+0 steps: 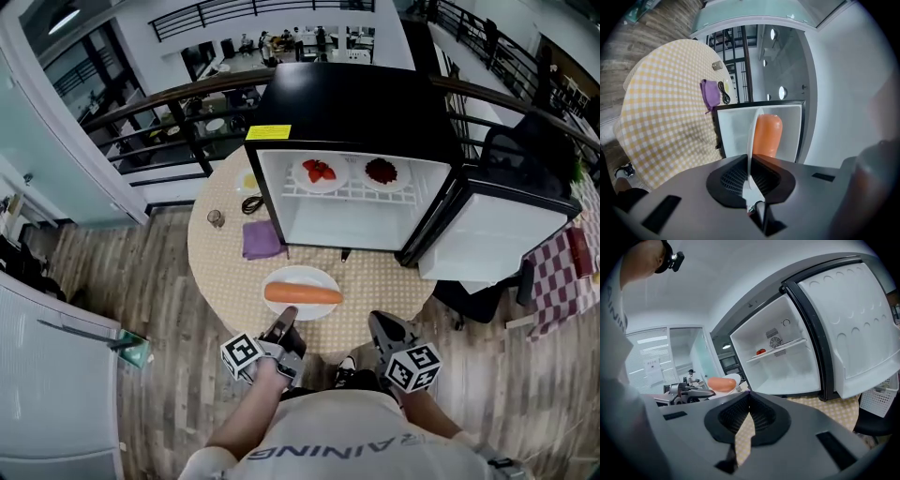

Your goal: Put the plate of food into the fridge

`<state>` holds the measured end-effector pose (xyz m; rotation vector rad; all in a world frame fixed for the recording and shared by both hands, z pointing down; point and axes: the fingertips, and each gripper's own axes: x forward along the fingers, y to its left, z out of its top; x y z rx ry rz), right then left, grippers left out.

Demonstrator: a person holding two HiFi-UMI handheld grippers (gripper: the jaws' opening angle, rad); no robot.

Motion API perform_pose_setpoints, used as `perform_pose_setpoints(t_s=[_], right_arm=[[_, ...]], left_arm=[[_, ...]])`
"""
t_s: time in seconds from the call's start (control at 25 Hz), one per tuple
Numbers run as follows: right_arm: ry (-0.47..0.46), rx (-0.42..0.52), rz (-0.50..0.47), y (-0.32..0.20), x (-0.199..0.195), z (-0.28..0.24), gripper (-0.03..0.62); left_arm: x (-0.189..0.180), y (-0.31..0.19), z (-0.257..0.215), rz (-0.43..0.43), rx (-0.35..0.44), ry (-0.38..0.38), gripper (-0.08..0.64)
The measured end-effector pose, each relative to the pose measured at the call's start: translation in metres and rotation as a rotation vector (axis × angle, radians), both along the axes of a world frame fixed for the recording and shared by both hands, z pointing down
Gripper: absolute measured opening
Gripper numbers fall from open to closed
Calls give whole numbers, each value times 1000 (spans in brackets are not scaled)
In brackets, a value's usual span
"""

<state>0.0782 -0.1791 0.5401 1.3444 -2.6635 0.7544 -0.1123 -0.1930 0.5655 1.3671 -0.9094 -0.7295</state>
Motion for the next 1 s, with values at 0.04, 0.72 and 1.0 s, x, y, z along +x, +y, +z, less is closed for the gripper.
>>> perform_pose_setpoints(t_s=[0.04,0.72,1.0], right_arm=[[-2,-3,-2,-4,4,1,23],[11,-72,15,-36,45,27,23],[20,-100,51,-38,36,31,23]], left_arm=[[5,-5,0,-2,-2,3,26],[53,-98,38,22,-36,-69,26],[53,-142,60,17,-58,-66,26]])
